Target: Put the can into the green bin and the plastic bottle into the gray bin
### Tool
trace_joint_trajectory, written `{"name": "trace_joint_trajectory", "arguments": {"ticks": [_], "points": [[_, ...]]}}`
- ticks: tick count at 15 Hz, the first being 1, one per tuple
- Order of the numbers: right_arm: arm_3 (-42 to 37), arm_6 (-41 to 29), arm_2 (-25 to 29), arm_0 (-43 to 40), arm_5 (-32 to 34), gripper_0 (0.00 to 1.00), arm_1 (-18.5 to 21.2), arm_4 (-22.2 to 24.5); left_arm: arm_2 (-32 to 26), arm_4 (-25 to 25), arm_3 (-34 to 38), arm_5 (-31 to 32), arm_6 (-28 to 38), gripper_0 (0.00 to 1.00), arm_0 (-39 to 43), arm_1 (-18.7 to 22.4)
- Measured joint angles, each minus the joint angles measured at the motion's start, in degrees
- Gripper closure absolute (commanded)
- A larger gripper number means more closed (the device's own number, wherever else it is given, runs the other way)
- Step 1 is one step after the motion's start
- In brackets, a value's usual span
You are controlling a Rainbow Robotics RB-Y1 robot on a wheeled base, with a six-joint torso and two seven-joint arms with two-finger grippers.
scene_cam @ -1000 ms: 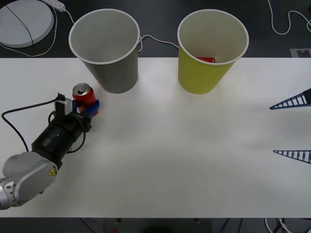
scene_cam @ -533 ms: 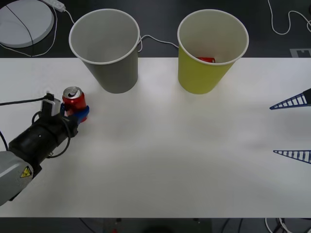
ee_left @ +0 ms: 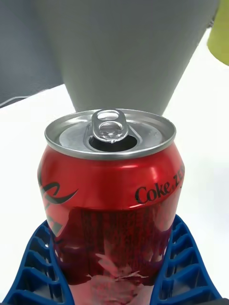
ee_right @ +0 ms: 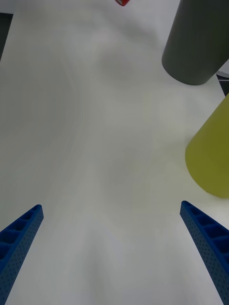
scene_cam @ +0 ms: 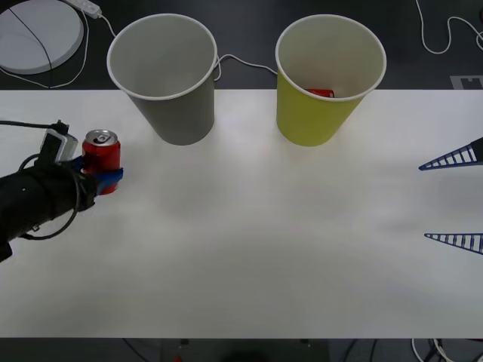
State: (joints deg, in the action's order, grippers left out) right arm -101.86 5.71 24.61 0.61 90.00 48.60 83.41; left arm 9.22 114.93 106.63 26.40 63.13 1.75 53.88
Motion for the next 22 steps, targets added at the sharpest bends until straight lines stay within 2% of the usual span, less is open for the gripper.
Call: {"name": "trace_joint_trajectory", "arguments": {"ticks": [5, 8, 11, 18, 22], "points": [[0.0, 0.0, 0.0, 0.0, 0.0, 0.0, 0.0, 0.0, -9.0, -7.0, 7.1, 20.2, 0.5, 1.0, -1.2, 2.7], [0.0, 0.0, 0.0, 0.0, 0.0, 0.0, 0.0, 0.0, -10.0, -12.5, 8.3, 28.7, 2.2, 1.0, -5.1, 7.2], [0.0, 0.0, 0.0, 0.0, 0.0, 0.0, 0.0, 0.0, -10.0, -16.6, 8.4, 36.6, 7.0, 1.0, -10.9, 10.6], [0.0, 0.0, 0.0, 0.0, 0.0, 0.0, 0.0, 0.0, -9.9, -15.8, 11.2, 53.9, 8.7, 1.0, -23.3, 11.1], [0.0, 0.0, 0.0, 0.0, 0.0, 0.0, 0.0, 0.0, -2.5, -14.3, 15.6, 56.6, 8.9, 1.0, -30.8, 14.9]]}}
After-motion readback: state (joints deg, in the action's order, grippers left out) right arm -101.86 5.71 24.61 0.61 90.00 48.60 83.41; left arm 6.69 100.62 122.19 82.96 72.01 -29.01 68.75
